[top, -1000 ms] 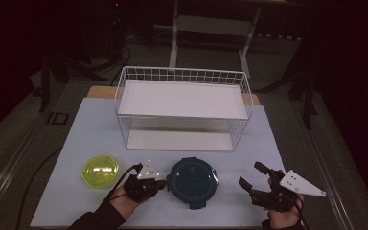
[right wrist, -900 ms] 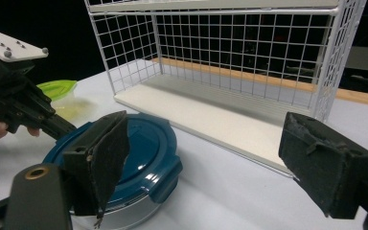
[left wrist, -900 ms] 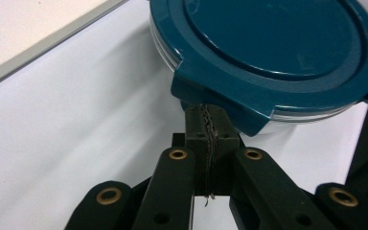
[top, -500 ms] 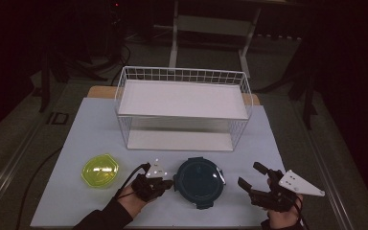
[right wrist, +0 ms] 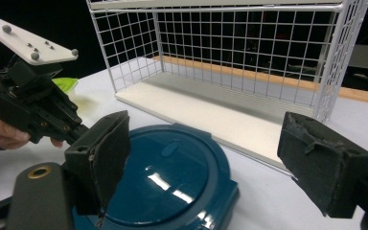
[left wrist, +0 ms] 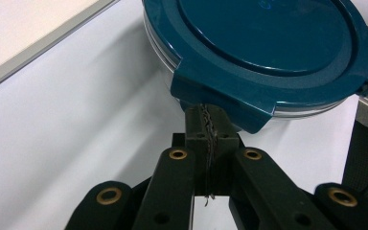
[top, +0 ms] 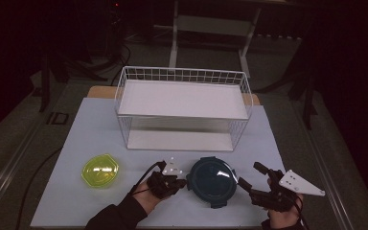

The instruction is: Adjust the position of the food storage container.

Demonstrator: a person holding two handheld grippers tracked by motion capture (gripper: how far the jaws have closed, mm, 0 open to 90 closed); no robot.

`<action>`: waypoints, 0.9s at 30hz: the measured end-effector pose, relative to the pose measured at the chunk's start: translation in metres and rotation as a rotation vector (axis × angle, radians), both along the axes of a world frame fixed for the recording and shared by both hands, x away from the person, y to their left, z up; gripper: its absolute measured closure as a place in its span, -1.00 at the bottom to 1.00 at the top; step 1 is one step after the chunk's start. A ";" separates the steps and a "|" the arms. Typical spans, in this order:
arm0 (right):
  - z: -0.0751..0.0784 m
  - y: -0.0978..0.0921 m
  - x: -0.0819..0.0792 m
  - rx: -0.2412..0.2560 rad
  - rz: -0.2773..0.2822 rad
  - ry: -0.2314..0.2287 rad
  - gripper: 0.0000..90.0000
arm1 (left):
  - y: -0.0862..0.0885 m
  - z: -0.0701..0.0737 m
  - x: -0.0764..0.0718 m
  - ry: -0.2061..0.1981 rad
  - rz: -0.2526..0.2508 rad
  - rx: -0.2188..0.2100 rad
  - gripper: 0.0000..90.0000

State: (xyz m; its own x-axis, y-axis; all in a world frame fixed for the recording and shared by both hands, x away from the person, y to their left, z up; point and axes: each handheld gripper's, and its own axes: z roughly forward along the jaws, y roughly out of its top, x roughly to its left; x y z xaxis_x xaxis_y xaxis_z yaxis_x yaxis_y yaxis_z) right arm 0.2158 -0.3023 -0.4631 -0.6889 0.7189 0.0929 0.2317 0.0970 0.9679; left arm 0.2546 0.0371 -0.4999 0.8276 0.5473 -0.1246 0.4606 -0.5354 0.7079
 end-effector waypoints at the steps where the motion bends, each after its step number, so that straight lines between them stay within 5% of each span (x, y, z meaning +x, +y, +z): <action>1: 0.000 0.000 0.000 -0.003 0.000 0.000 -0.59 | -0.002 0.000 0.000 -0.003 -0.002 -0.002 0.97; 17: 0.001 0.001 -0.001 -0.012 -0.005 0.002 -0.59 | -0.010 0.000 0.002 0.004 -0.019 -0.022 0.91; 21: 0.001 0.000 -0.001 -0.025 -0.015 -0.003 -0.59 | -0.007 0.005 0.001 0.005 0.007 -0.038 0.57; 24: 0.002 -0.002 -0.003 -0.031 -0.020 -0.011 -0.59 | 0.002 0.011 0.005 0.066 0.053 -0.115 0.21; 27: 0.002 -0.004 -0.005 -0.048 -0.028 -0.017 -0.59 | 0.001 0.013 0.004 0.091 0.028 -0.149 -0.20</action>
State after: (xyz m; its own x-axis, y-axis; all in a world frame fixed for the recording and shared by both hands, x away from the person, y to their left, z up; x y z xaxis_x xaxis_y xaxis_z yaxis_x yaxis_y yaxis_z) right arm 0.2105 -0.3063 -0.4615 -0.6695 0.7413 0.0466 0.2187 0.1368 0.9662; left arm 0.2590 0.0381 -0.4869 0.7939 0.5399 -0.2796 0.5397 -0.4140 0.7331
